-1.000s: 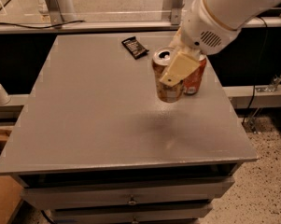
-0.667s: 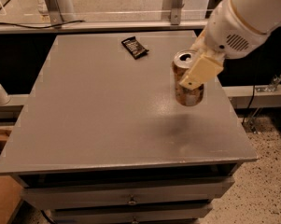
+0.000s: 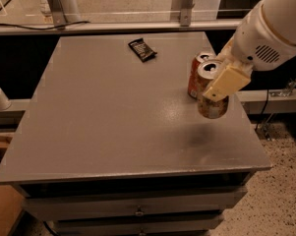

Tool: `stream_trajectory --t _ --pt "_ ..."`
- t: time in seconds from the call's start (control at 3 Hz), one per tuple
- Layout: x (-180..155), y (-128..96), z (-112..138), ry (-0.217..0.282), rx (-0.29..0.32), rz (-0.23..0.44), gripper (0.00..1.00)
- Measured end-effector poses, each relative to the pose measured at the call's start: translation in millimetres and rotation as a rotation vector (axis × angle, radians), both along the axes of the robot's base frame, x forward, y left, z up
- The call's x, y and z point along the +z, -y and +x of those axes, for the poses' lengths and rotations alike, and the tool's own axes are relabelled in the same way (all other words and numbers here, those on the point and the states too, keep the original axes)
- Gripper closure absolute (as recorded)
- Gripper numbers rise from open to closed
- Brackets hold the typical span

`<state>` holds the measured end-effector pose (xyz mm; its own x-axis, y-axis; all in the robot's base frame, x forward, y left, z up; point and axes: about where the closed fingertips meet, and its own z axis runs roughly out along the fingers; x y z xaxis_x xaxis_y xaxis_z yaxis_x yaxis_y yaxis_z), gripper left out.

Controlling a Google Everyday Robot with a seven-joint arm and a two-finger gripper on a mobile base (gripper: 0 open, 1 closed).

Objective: Move orange can near coke can

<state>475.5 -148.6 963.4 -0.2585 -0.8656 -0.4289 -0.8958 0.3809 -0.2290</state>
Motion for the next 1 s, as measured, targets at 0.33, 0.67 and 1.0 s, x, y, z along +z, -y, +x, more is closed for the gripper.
stream_trajectory --t 0.33,0.67,1.0 --pt "2 14 16 0.013 -0.029 0.007 1.0" --pt "6 42 38 0.027 -0.083 0.047 1.0" --pt "7 63 51 0.035 -0.122 0.096 1.0"
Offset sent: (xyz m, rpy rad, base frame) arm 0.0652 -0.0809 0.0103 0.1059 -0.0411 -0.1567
